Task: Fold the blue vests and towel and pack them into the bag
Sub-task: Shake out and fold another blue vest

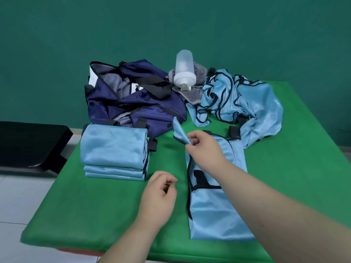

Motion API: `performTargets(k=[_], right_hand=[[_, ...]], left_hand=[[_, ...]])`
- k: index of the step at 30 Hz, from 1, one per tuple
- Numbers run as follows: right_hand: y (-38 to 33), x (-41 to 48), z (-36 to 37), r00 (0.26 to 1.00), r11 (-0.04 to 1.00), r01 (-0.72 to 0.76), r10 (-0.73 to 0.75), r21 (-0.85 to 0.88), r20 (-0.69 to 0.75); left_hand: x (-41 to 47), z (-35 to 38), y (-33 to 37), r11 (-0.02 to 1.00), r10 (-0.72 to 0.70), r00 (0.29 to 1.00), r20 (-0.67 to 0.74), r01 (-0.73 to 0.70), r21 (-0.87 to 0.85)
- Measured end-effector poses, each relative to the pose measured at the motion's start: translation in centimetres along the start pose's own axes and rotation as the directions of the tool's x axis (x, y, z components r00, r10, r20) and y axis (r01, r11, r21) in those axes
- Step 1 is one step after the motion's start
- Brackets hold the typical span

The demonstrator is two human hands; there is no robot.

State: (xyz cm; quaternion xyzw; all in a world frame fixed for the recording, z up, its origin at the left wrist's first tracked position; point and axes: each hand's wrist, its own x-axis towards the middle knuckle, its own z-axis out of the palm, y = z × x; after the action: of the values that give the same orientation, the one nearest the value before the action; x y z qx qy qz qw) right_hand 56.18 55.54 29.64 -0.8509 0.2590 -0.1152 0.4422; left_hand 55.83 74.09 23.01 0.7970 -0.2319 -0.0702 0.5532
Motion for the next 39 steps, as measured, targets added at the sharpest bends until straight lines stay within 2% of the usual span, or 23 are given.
performTargets(k=[3,5,7,10,12,15,22,25,27,32,39], right_hand=[[1.9,-1.2,-2.6,0.994,0.990,-0.067,0.076,0.127,-0.074],[3.6,-2.0,-4.3,0.983,0.981,-0.142,0.155,0.131,-0.094],[5.2,-2.6,-5.9,0.965,0.966,-0.223,0.237,0.128,-0.110],[6.3,-3.4,-7.7,0.942,0.937,-0.276,0.308,0.214,-0.134],[6.8,-3.3,-8.5,0.942,0.949,-0.274,0.297,0.155,-0.154],[7.2,-2.5,-9.0,0.942,0.953,-0.301,0.291,-0.037,-0.166],[7.1,-0.5,-8.1,0.937,0.907,-0.328,0.275,-0.265,-0.217],[7.3,-0.4,-7.8,0.945,0.917,-0.300,0.248,-0.263,-0.216],[7.4,-0.5,-7.7,0.960,0.921,-0.238,0.175,-0.308,-0.218],[8.1,-1.0,-7.2,0.996,0.869,0.024,-0.063,-0.495,-0.062],[9.6,-1.7,-9.0,0.999,0.848,0.051,-0.041,-0.528,0.031]], left_hand=[[0.6,0.3,0.8,1.000,-0.013,1.000,0.017,0.013,0.014],[1.3,0.9,1.7,1.000,0.009,0.995,0.097,-0.011,0.021],[2.5,1.7,2.4,0.996,0.052,0.979,0.199,-0.064,0.055],[4.8,3.1,2.6,0.972,0.123,0.949,0.292,-0.175,0.160],[6.4,3.8,2.5,0.953,0.154,0.939,0.308,-0.224,0.204],[8.8,4.7,2.1,0.922,0.217,0.926,0.310,-0.299,0.246],[10.3,6.3,1.3,0.822,0.264,0.874,0.407,-0.425,0.379],[11.1,6.5,1.5,0.770,0.310,0.813,0.494,-0.519,0.371],[11.6,6.8,1.6,0.754,0.290,0.792,0.538,-0.535,0.382],[11.7,7.1,1.2,0.760,0.246,0.805,0.540,-0.506,0.408],[11.8,7.0,1.0,0.793,0.254,0.813,0.524,-0.485,0.368]])
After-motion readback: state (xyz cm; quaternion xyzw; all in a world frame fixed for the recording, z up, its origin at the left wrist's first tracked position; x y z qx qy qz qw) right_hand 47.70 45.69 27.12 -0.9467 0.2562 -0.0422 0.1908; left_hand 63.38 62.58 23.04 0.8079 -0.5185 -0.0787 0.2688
